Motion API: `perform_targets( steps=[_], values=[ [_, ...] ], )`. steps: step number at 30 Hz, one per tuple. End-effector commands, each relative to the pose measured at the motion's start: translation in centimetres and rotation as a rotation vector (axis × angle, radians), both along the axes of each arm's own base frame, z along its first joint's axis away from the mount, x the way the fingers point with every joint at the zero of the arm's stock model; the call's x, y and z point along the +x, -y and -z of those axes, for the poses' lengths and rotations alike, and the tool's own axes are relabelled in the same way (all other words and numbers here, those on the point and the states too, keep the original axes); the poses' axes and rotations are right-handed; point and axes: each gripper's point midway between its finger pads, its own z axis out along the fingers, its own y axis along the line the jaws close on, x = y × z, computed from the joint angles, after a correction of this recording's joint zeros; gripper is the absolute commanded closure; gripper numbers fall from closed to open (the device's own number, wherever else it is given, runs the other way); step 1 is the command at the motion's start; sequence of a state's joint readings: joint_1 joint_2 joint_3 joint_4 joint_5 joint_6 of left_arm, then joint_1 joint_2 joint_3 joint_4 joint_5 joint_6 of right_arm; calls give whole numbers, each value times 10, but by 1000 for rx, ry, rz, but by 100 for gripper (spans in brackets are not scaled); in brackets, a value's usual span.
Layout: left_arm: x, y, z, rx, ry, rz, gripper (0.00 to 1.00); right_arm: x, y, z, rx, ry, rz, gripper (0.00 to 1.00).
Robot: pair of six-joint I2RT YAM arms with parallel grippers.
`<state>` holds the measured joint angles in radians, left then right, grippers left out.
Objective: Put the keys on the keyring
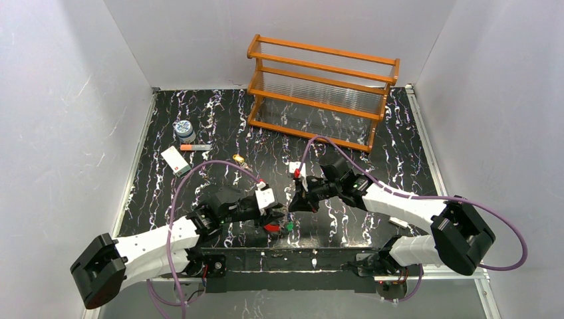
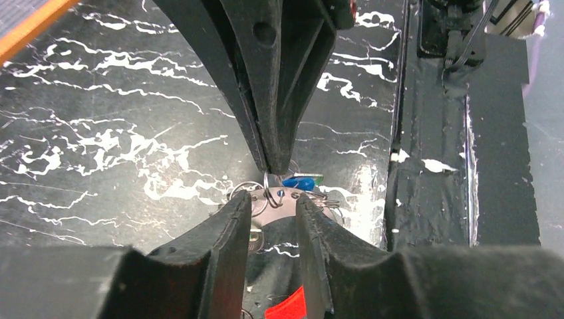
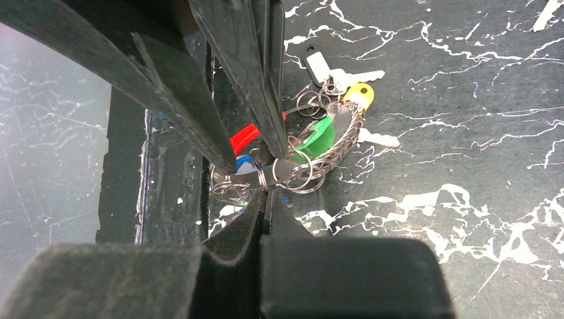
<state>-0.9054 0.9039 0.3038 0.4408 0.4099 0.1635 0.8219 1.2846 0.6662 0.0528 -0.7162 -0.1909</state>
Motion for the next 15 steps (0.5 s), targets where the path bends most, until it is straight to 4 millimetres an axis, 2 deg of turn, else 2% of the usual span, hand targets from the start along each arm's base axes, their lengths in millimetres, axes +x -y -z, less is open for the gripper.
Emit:
perform_targets(
  steps=[1, 7, 12, 15],
  values=[
    [-2, 11, -13, -33, 6, 41, 72, 3, -12, -28, 67, 59, -28, 99],
    [-1, 12, -9, -29, -7, 38, 80, 1, -12, -29, 72, 65, -36, 99],
    [0, 13, -11, -46, -15, 28, 80, -1, -13, -29, 73, 59, -46, 99],
    [1, 14, -11, -55, -23, 23, 83, -1, -13, -28, 74, 59, -49, 99]
  ],
)
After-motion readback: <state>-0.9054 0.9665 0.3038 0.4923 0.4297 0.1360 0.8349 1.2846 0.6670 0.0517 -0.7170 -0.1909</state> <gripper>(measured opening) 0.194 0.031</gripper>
